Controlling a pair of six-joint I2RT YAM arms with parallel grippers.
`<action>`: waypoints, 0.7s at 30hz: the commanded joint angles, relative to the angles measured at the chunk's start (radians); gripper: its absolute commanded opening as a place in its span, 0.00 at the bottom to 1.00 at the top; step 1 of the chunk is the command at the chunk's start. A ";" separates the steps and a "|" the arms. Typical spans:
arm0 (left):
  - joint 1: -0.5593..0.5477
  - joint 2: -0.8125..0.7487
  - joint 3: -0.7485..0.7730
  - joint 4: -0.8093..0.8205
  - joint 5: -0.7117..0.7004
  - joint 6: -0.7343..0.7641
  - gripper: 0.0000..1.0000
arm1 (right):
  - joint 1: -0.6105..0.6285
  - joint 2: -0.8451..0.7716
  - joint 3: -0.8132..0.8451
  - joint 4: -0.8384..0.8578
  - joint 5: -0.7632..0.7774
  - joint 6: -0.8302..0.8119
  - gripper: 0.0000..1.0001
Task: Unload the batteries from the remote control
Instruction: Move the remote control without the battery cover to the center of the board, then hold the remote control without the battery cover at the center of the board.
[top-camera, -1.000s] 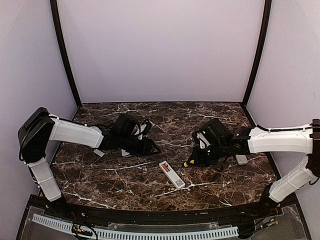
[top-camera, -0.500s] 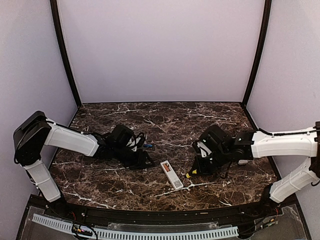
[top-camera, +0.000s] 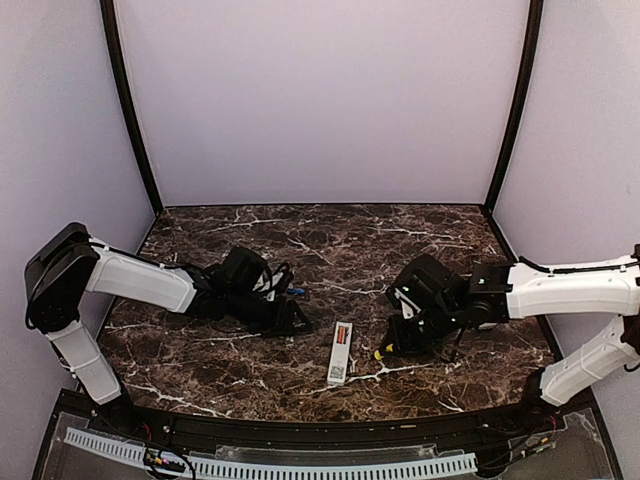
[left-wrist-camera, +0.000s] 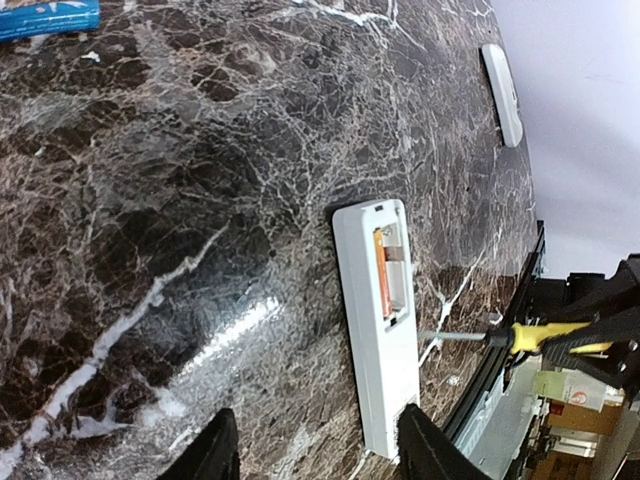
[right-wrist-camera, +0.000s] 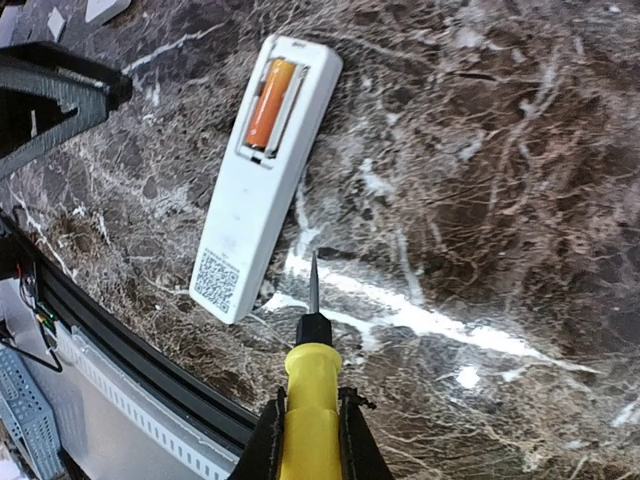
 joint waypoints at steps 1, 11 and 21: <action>-0.041 -0.006 0.024 -0.024 0.000 0.053 0.57 | -0.006 -0.091 0.016 -0.042 0.146 0.080 0.00; -0.132 0.050 0.108 -0.099 -0.055 0.141 0.66 | -0.075 -0.065 0.007 0.157 0.044 0.055 0.00; -0.150 0.117 0.135 -0.090 -0.046 0.163 0.66 | -0.102 0.010 0.035 0.196 0.013 0.040 0.00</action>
